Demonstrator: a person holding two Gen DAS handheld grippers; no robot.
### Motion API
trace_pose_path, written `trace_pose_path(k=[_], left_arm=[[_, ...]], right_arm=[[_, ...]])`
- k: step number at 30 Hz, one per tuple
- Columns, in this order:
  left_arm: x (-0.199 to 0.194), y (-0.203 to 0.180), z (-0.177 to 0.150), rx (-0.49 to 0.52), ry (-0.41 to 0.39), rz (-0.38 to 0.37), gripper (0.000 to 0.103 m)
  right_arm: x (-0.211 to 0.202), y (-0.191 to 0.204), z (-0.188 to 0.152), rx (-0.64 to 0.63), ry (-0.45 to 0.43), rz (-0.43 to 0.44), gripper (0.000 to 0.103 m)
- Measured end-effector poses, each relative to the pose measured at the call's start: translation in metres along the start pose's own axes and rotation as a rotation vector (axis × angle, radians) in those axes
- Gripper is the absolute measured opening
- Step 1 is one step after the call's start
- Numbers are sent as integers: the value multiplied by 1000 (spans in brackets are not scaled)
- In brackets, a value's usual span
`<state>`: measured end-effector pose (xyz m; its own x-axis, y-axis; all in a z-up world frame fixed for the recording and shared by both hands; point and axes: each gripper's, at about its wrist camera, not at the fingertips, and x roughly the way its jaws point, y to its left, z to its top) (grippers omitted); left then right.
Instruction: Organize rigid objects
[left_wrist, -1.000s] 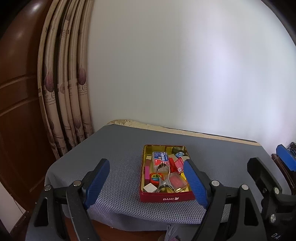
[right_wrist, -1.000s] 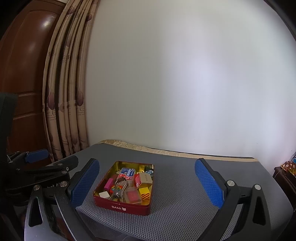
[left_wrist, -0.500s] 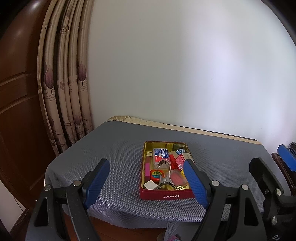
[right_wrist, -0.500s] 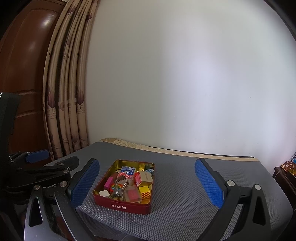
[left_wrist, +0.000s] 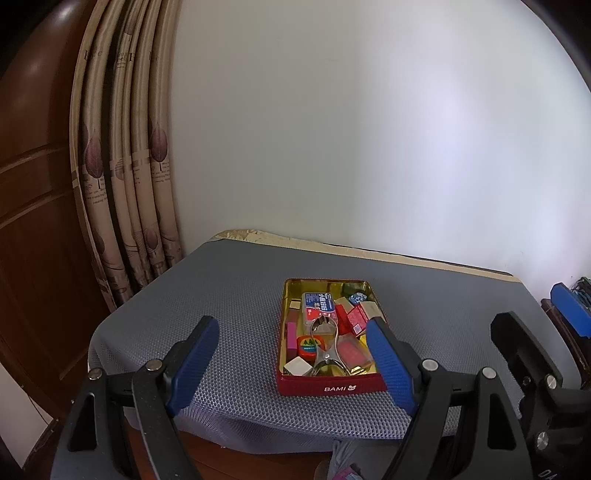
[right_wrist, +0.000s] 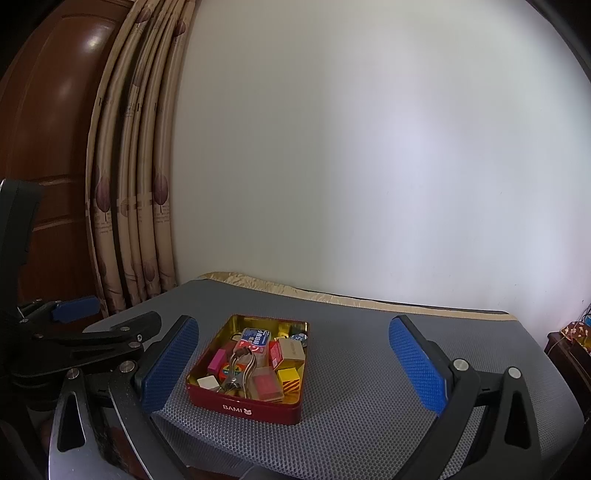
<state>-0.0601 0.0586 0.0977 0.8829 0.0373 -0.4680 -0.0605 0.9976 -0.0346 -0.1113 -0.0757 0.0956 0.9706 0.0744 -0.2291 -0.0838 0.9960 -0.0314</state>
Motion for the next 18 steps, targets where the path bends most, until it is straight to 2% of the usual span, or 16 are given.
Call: trace_pose_path(k=[18], left_arm=[[2,0,-1,-1,2,-3,84]], right_arm=[[0,1,-2,-1,6,2,102]])
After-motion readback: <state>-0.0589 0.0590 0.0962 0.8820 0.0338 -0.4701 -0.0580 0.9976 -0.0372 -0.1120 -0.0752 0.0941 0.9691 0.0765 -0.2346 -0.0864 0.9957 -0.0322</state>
